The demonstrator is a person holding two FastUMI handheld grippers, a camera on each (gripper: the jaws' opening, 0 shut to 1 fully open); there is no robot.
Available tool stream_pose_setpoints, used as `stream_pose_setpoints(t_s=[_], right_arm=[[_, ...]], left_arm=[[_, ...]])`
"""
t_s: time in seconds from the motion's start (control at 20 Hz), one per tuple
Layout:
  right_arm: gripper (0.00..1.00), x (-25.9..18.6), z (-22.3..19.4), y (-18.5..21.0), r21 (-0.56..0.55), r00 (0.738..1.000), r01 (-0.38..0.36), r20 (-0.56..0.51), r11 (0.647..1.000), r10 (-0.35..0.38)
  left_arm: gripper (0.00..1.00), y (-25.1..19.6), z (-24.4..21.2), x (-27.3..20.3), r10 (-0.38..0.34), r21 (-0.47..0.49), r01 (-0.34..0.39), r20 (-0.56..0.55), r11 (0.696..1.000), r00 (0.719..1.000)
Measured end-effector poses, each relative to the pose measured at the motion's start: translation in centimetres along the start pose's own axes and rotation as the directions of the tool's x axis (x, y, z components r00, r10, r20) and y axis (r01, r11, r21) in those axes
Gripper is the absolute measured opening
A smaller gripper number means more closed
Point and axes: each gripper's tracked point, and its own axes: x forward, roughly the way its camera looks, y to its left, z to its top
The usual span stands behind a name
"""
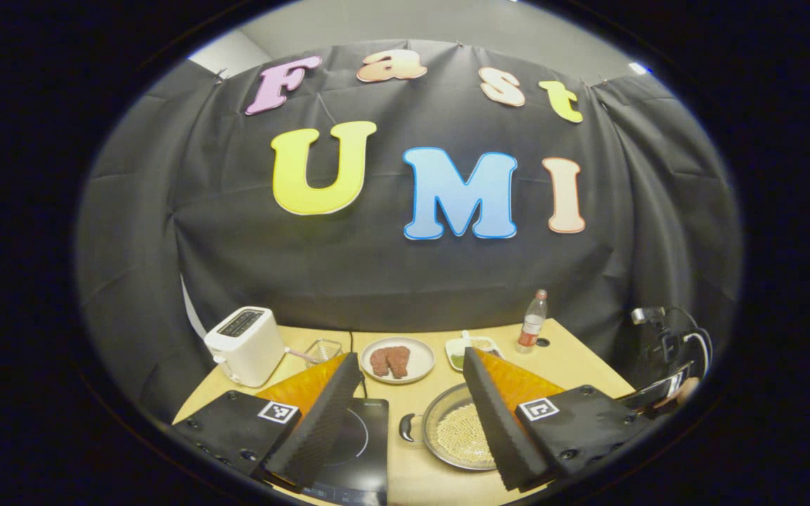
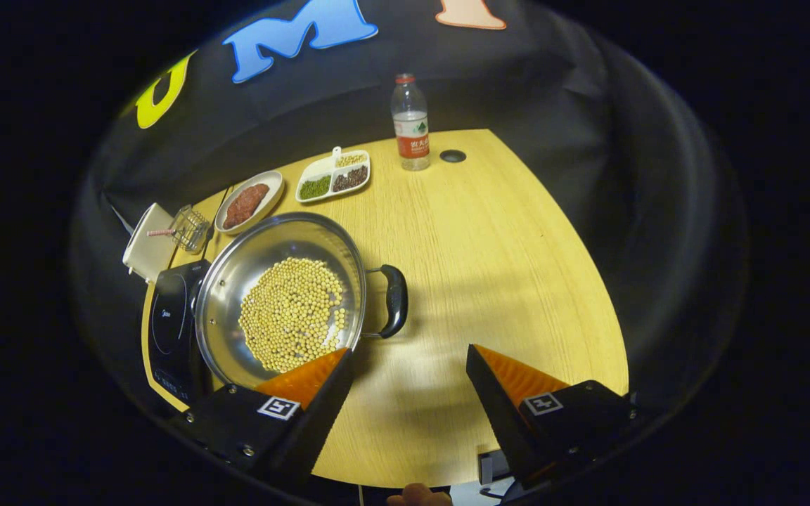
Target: First push the handle of the pot to place it horizontally, then grasp the pot with both hands and set it on the induction cooktop.
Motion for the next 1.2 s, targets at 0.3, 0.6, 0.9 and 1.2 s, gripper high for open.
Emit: stream_pose_setpoints(t_s=[0.3,0.6,0.9,1.2], right_arm=[[0.99,-2.7,1.7,2.0,0.048,0.987,-0.043,0.157,0.998,0.035],[0.98,-1.3,1.8,3.3,0.031,0.972,-0.064,0.228,0.997,0.056],[0.98,2.6,2.3,3.6,-0.003,0.966,-0.045,0.254,0.999,0.045],[0.98,6.6,2.5,3.5,-0.01,0.971,-0.032,0.238,0.999,0.033]], left_arm=[[0.98,-1.5,-5.4,3.1,-0.093,-0.001,0.093,-0.113,0.996,0.989],[0.98,-1.6,-11.6,7.2,-0.115,0.011,0.119,-0.198,0.993,0.973],[0.96,-1.2,-18.8,11.9,-0.098,0.012,0.105,-0.28,0.994,0.955],[1.0,-0.4,-24.0,15.8,-0.074,0.0,0.08,-0.352,0.997,0.933]])
